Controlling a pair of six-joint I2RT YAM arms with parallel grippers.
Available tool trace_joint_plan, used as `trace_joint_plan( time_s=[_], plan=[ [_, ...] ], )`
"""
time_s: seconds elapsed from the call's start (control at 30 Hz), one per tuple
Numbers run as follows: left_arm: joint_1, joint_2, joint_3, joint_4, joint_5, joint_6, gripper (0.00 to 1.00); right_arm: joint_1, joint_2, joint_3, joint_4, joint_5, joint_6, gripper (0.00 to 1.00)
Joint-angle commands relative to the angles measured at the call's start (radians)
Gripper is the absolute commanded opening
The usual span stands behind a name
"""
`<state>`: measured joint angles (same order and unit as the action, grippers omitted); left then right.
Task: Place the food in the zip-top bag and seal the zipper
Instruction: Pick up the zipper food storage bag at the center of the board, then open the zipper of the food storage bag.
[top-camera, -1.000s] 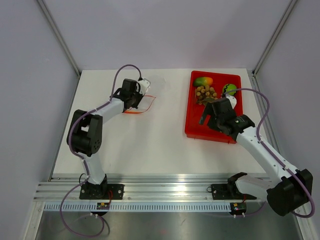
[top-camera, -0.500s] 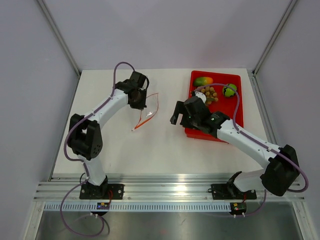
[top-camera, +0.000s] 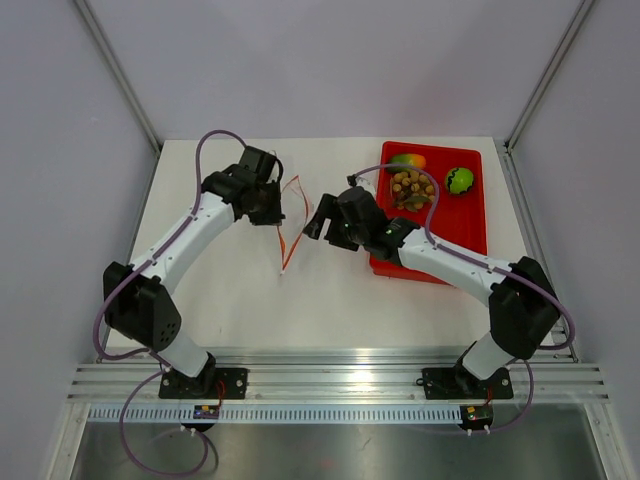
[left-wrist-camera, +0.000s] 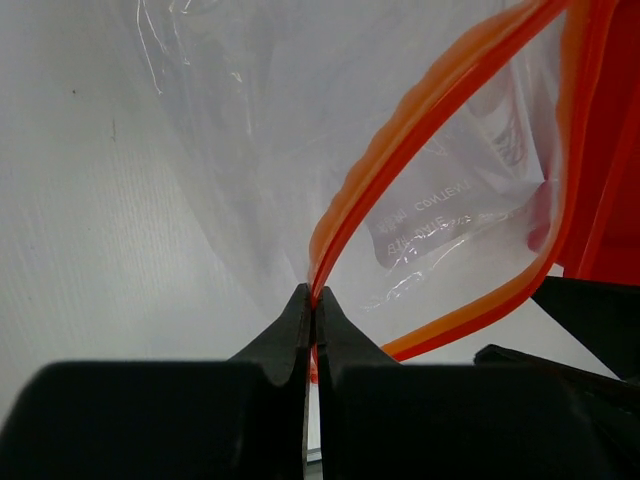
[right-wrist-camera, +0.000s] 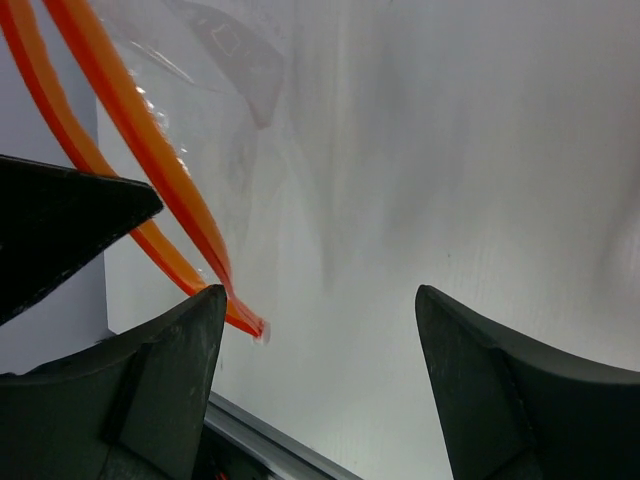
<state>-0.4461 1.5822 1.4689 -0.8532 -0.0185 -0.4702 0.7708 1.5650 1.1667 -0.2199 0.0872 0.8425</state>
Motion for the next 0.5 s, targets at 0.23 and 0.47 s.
trace_joint_plan(
  time_s=[0.23, 0.47],
  plan=[
    [-0.009, -0.057, -0.021, 0.002, 0.049, -0.038, 0.00, 0.070, 0.050, 0.082, 0.109, -0.006, 0.049, 0.76],
    [-0.009, -0.088, -0.013, 0.005, 0.064, -0.051, 0.00, 0.088, 0.144, 0.135, 0.102, -0.023, 0.053, 0.44]
  ],
)
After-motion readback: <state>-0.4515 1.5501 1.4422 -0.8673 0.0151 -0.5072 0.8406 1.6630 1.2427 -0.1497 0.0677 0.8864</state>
